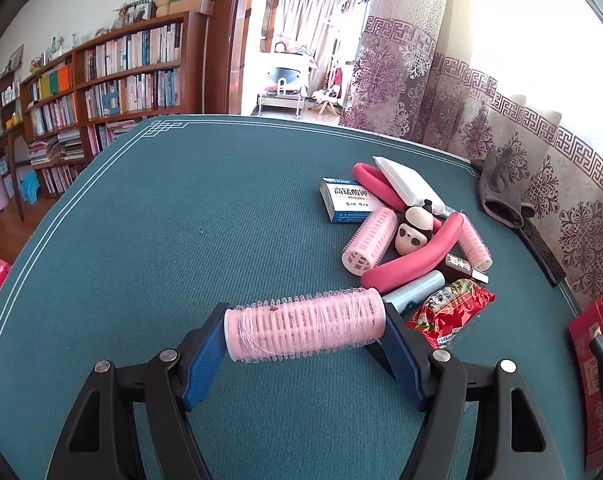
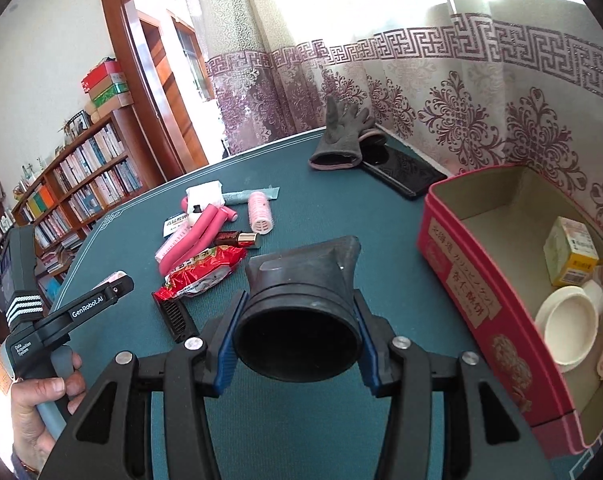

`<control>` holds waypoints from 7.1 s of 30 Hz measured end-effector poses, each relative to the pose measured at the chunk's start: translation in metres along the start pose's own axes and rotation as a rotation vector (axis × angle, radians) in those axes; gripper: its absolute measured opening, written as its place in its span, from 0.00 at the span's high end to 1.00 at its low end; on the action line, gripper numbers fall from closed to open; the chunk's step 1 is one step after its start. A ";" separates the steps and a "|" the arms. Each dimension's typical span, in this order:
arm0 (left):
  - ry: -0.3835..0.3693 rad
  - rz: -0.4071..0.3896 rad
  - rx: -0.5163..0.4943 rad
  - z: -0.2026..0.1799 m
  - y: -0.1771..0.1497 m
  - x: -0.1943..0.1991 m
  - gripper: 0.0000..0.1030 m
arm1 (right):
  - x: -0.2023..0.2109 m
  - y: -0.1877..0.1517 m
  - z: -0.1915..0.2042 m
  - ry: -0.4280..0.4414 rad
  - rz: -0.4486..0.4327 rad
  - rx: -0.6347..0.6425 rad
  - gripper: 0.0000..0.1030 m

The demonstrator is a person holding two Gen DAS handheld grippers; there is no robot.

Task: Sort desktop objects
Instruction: 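Carry the black funnel into the tin box and open the right tool, then lower the pink roller into the tin box and open the left tool, then grasp the red snack packet with the right tool while the left tool approaches the black comb, then grasp the black comb with the left tool while the right tool lifts the snack packet, then carry the snack packet into the tin box and open the right tool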

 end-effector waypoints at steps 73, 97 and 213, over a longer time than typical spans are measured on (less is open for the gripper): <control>-0.235 0.050 -0.586 -0.339 -0.040 0.028 0.01 | 0.097 -0.028 -0.192 -0.310 -0.125 -0.163 0.21; 0.093 0.029 -0.142 -0.011 0.010 -0.003 0.01 | 0.009 -0.011 -0.004 -0.096 0.029 0.070 0.18; -0.098 0.139 -0.249 -0.060 -0.042 0.015 0.73 | -0.032 0.004 -0.011 -0.100 0.107 0.082 0.73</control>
Point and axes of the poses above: each gripper's, at about its wrist camera, not at the fingertips, and x roughly against the way its jaws point, z to its left, y to its top, the point moved 9 cm from there along -x, roughly the way its jaws point, and after that the axes turned 10 degrees about z, right-handed, at the moved point
